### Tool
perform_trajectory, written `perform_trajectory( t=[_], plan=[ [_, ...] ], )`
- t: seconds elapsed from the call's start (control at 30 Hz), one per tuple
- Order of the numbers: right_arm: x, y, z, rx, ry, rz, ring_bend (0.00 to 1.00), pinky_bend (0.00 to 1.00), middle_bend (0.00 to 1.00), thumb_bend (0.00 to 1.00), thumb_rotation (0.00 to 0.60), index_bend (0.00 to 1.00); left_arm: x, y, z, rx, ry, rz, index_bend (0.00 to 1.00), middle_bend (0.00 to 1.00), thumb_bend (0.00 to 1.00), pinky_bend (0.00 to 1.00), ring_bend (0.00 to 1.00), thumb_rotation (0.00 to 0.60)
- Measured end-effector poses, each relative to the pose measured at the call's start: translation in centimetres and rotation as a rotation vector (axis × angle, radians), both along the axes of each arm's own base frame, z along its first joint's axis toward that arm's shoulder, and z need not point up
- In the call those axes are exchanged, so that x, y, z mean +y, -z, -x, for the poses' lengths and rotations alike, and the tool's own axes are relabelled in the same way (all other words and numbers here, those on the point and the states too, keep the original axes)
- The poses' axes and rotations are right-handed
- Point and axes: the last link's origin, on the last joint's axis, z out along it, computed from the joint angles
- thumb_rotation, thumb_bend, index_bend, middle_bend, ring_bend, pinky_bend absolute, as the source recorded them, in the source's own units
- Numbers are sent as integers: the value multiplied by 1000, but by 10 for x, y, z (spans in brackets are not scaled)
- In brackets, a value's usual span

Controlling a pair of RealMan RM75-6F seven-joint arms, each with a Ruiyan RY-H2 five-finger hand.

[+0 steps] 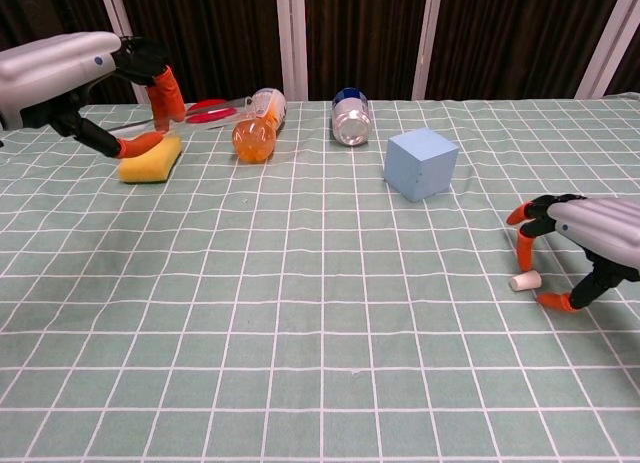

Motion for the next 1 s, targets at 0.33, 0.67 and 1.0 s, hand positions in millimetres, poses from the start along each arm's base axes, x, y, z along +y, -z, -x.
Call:
perform_trajectory(
  t=[0.33, 0.67, 1.0],
  plan=[
    [0, -2, 0, -1, 4, 16, 0, 0, 165, 351, 600, 563, -1, 4, 2, -6, -13, 8, 467, 502, 659, 0, 70, 600],
    [-5, -14, -5, -18, -20, 63, 0, 0, 165, 355, 600, 575, 1, 12, 1, -44, -47, 24, 466, 504, 659, 0, 70, 600],
    [-27, -54, -30, -68, -88, 178, 0, 0, 165, 356, 600, 575, 9, 46, -18, -156, -120, 87, 467, 506, 659, 0, 70, 600]
  ],
)
